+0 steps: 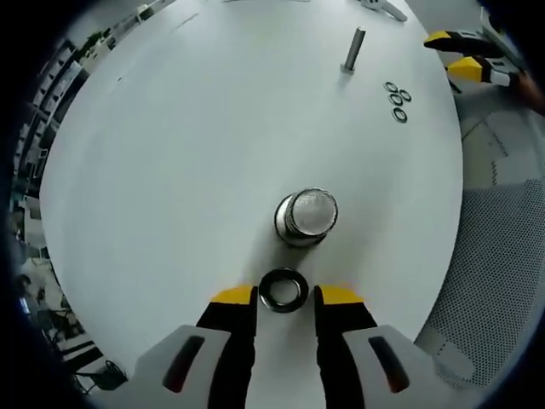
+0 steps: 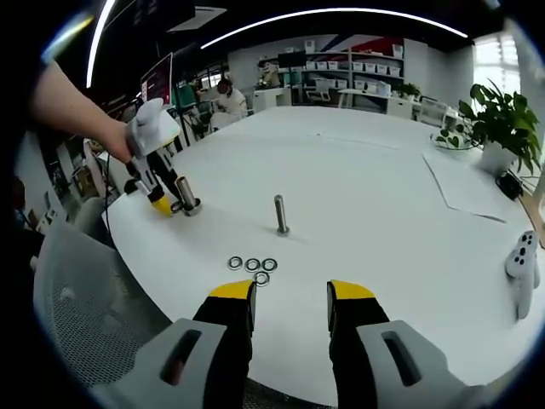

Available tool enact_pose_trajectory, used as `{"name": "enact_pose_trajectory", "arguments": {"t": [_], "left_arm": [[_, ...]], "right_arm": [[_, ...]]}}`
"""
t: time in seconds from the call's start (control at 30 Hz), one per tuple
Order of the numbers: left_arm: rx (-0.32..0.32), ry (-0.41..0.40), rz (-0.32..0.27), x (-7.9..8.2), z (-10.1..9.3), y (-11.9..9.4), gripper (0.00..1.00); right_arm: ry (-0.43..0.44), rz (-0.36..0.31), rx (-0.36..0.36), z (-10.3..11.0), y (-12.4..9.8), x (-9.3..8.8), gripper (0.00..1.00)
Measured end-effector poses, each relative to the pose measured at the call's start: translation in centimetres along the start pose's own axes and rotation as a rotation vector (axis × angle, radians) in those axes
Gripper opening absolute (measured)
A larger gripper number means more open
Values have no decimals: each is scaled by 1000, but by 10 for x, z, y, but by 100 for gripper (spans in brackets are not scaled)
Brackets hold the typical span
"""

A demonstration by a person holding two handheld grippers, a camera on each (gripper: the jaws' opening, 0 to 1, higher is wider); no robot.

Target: Place the washer onto the threaded stud by aligning its center hole with the stud, sliding it down to the base, and recovering from edge contact or off-axis alignment until the washer reaches the visible bottom stop.

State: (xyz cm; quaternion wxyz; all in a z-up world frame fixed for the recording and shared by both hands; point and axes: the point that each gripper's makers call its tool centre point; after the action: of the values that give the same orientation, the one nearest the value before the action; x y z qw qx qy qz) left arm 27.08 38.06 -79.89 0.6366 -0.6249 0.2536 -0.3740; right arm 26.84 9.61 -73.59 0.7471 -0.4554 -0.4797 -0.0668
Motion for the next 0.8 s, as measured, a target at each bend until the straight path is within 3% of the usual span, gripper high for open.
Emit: {"name": "enact_pose_trajectory", "arguments": {"t": [0.47, 0.8], "left_arm": [[4, 11, 63, 0, -2, 0, 21], [5, -1, 53, 0, -2, 0, 20]], "right_arm": [[2, -1, -1, 0, 0, 0, 36], [4, -1, 0, 0, 0, 0, 36]]}}
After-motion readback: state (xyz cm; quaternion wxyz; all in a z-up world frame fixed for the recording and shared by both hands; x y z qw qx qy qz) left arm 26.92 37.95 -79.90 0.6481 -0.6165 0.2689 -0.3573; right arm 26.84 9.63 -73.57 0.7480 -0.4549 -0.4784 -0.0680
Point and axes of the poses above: the point that each gripper's makers call its tool centre point, and the gripper's own axes: y roughly forward along the fingers, z roughly to its left, x roughly out of its top, and after that the axes turned 5 degrees about x, right-handed
